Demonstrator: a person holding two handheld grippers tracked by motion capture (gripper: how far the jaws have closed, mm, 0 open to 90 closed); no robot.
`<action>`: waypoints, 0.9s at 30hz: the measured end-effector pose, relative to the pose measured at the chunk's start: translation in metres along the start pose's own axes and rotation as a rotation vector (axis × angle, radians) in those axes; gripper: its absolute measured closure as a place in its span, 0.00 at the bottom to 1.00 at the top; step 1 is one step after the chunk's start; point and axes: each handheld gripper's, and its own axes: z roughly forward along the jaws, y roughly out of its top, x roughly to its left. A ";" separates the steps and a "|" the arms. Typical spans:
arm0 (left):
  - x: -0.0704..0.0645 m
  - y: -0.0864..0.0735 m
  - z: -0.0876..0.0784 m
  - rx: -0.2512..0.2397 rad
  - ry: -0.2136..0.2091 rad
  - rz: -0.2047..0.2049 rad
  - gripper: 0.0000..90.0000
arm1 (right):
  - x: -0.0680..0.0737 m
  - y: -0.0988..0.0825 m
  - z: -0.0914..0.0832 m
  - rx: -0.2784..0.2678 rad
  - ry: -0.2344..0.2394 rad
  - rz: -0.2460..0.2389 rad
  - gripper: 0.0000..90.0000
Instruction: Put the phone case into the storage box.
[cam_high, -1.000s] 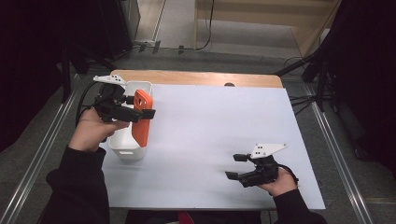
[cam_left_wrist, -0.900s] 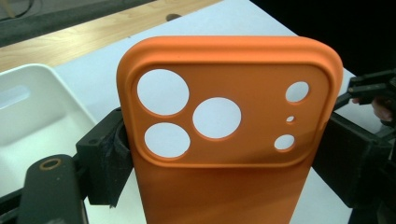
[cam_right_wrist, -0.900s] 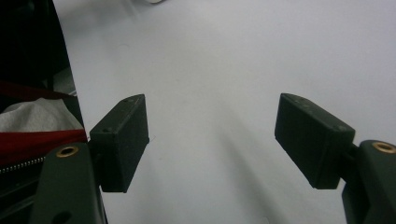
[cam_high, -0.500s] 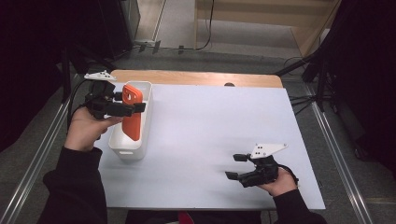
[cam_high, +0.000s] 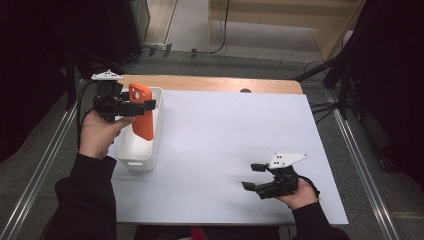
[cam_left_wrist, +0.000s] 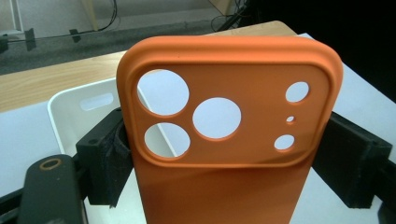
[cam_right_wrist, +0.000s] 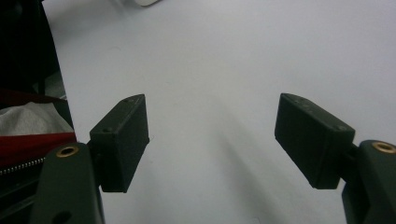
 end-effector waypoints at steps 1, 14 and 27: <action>0.000 0.001 0.003 0.002 0.006 0.004 0.18 | 0.000 0.000 0.000 0.000 -0.001 0.003 0.27; 0.010 0.017 0.025 -0.004 0.060 -0.024 0.18 | -0.001 0.000 -0.002 -0.013 -0.006 0.004 0.28; 0.017 0.027 0.033 -0.026 0.091 -0.043 0.17 | -0.001 0.001 -0.001 -0.012 -0.001 0.007 0.28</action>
